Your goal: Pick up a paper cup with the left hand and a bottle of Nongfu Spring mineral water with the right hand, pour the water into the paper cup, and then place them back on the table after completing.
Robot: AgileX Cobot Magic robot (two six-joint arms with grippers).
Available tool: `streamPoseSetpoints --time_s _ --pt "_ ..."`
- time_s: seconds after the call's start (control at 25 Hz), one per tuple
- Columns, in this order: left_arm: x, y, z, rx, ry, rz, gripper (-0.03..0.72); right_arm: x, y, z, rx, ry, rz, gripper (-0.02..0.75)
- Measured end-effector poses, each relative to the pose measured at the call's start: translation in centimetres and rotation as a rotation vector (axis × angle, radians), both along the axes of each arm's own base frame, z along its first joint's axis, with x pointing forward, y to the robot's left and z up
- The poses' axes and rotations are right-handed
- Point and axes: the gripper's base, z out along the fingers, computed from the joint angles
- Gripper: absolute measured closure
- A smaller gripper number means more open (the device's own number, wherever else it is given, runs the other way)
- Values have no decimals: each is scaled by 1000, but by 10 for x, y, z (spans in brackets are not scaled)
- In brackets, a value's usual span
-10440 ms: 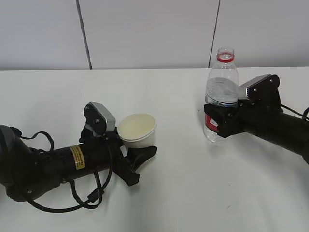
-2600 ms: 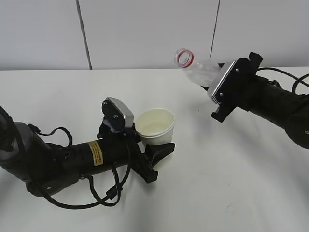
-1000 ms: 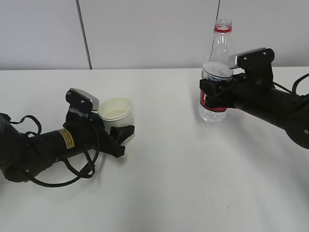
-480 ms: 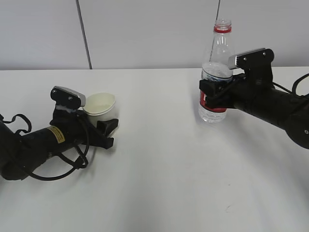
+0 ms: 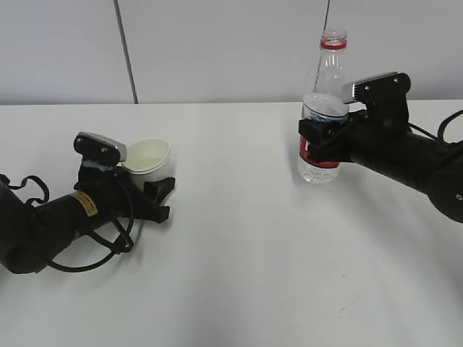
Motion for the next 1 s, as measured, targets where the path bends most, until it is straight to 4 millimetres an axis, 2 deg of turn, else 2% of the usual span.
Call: streamPoseSetpoints --time_s 0.24,0.56,0.72,1.0 --pt "0 0 0 -1 -1 1 277 0 0 0 2 1 -1 363" --pt "0 1 -2 1 1 4 143 0 0 0 2 1 -1 363" --pt "-3 1 1 4 3 4 134 0 0 0 2 1 -1 363" --pt "-23 8 18 6 12 10 134 0 0 0 2 1 -1 363"
